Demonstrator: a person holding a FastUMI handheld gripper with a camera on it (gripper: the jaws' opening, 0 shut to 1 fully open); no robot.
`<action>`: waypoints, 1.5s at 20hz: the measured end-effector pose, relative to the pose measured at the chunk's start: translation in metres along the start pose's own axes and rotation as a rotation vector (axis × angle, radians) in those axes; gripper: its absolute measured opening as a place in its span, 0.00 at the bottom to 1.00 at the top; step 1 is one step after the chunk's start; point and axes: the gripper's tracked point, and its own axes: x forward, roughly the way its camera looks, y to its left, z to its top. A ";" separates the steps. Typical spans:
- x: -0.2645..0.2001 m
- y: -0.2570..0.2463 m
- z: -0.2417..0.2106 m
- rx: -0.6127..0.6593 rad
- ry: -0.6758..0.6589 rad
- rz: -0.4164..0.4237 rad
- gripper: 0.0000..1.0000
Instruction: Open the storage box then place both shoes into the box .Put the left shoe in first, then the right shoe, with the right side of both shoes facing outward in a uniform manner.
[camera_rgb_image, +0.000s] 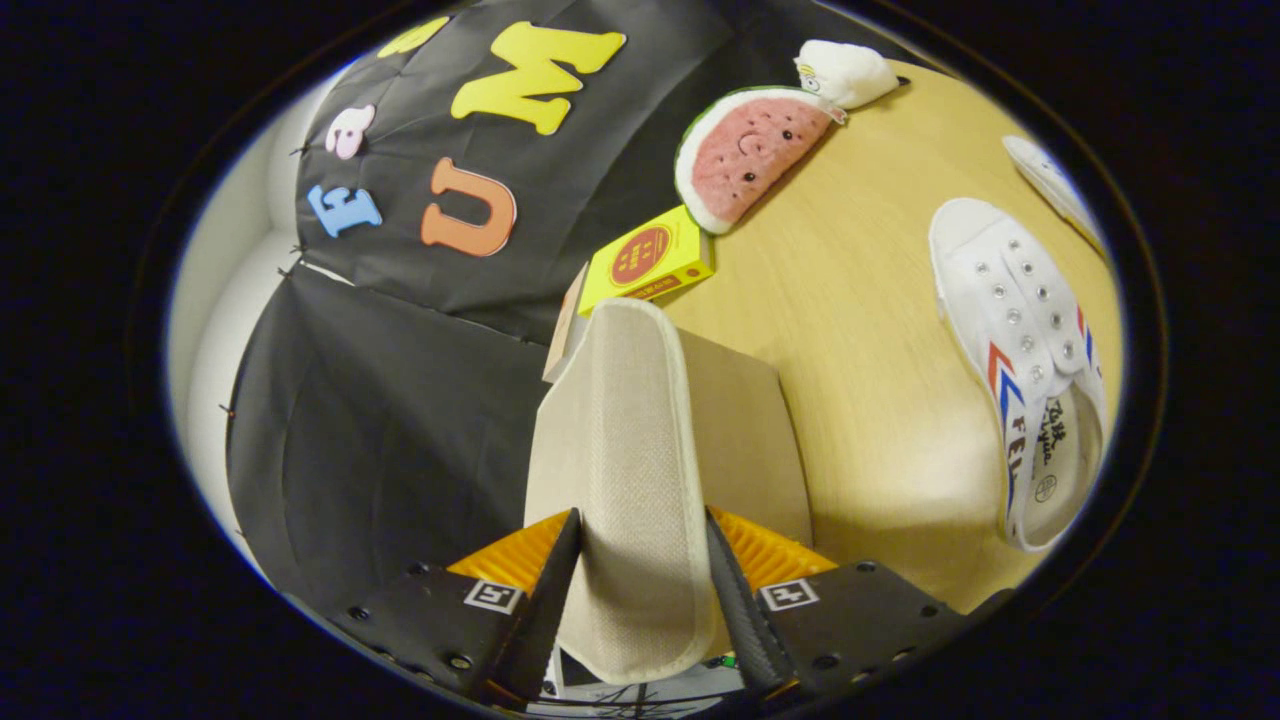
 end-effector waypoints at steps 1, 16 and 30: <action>-0.007 0.002 0.003 -0.003 -0.007 -0.004 0.70; -0.056 0.096 0.020 -0.084 -0.143 -0.045 0.00; 0.021 0.282 -0.045 -0.419 -0.190 -0.172 0.00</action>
